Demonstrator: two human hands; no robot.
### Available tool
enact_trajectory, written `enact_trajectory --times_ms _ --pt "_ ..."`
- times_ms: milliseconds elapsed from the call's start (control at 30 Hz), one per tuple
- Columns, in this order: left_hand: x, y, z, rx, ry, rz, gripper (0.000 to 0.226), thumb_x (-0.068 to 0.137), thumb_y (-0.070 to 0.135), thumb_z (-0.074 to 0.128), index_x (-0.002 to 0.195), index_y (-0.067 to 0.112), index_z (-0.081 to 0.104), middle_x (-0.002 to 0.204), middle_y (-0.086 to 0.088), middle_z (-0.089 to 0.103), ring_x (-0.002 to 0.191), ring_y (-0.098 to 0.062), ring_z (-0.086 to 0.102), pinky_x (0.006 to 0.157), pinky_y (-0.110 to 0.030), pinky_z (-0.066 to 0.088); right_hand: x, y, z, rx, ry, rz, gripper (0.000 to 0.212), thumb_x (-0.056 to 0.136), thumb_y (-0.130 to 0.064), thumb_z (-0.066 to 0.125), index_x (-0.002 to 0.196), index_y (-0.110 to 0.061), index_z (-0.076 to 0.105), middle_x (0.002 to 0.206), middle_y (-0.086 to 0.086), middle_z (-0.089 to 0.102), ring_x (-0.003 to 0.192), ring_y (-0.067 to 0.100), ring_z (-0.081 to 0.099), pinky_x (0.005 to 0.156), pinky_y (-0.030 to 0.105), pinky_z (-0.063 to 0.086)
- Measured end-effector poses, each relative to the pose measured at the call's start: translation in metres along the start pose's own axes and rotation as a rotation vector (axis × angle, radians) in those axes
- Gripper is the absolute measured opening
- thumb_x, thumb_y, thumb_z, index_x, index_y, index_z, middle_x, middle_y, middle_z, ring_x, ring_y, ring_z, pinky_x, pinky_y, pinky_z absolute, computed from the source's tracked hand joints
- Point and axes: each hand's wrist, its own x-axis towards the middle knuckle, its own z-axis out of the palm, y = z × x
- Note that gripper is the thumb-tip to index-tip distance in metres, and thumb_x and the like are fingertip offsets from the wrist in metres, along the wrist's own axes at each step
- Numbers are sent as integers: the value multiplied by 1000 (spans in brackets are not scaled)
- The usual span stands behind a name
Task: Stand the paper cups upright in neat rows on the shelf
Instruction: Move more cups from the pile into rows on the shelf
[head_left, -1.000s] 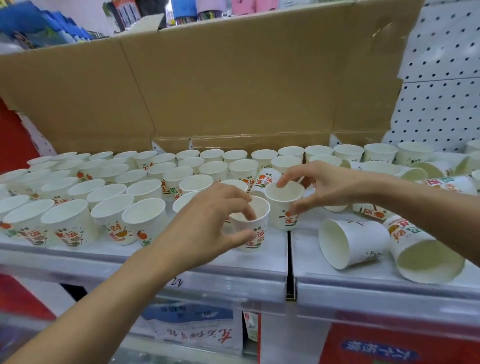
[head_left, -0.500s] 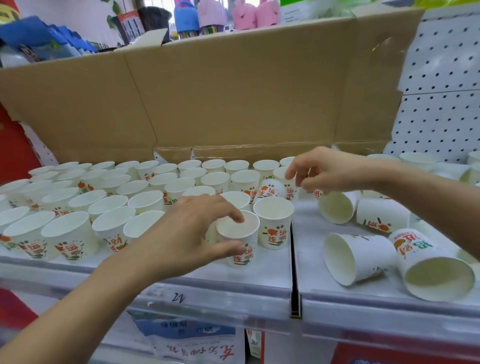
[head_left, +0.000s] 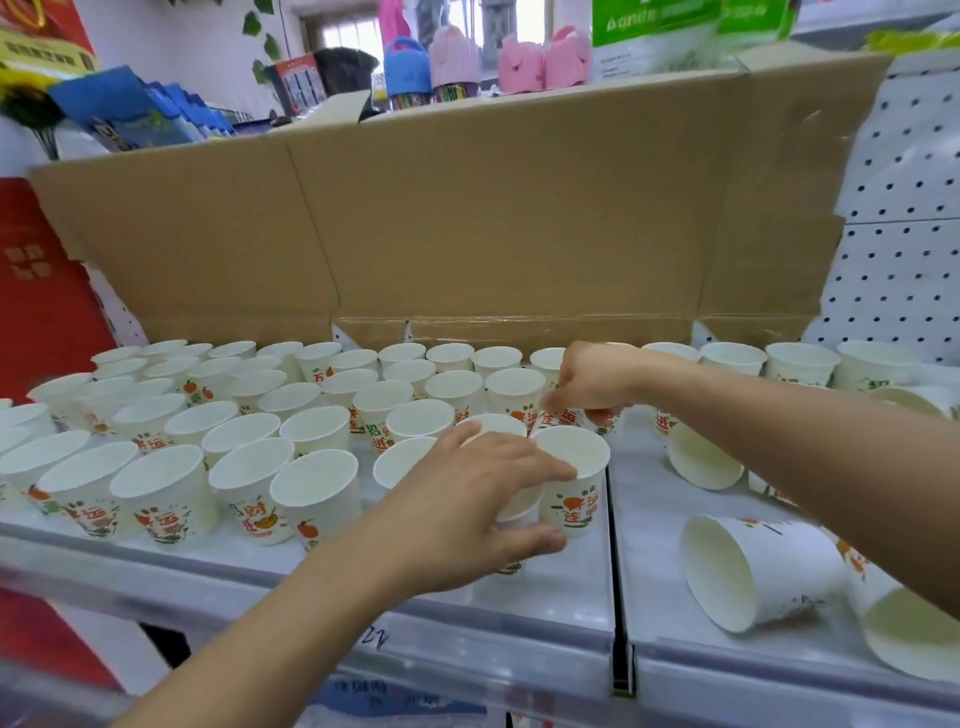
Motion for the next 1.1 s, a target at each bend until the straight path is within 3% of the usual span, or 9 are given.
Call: enact_trajectory --times_ms 133,233,367,500,700,867,1000,1100 --pt "0 -2 1 -9 3 -4 53 87 60 53 137 45 42 141 25 41 132 6 26 117 -31 6 -2 -1 -2 46 7 16 25 82 -22 61 62 -7 61 42 1 53 37 17 42 42 19 35" --pt "1 -2 2 -19 18 3 53 86 59 54 136 44 44 141 26 42 132 6 26 116 -30 6 -8 5 -9 130 39 -25 21 80 -14 59 68 2 66 50 6 57 42 18 43 43 22 36" --pt "3 -2 3 -18 22 17 54 86 59 55 136 43 44 140 25 42 131 6 27 113 -25 5 -26 18 -13 151 190 -207 14 82 -22 63 70 -17 68 51 -2 64 39 8 51 42 21 41" --pt "5 -3 4 -13 13 21 54 85 60 55 136 44 44 139 26 43 129 6 28 112 -24 7 -41 24 -6 69 176 -249 14 84 -27 63 70 -26 64 55 -5 66 34 10 53 33 12 33" --pt "6 -6 5 -8 21 27 55 84 63 52 135 45 44 139 27 43 131 7 28 112 -22 6 -36 13 5 77 261 -229 19 78 -38 70 66 -23 66 46 -6 62 30 9 48 37 17 36" --pt "3 -6 6 1 27 21 57 83 64 51 137 48 40 143 26 39 134 5 25 117 -28 9 -44 8 4 186 158 -208 26 88 -35 62 70 -18 68 49 1 65 30 13 43 40 19 40" --pt "0 13 8 -94 172 74 60 80 69 45 136 48 40 138 29 41 125 11 29 102 -11 20 -84 33 -15 370 258 -217 21 92 -34 59 83 -20 72 58 3 68 40 16 50 43 25 45" --pt "4 50 23 -256 193 126 62 82 72 44 138 51 28 141 33 31 120 19 25 90 2 21 -132 62 -25 386 238 -233 15 87 -37 64 93 -27 73 72 -3 71 59 14 64 59 28 53"
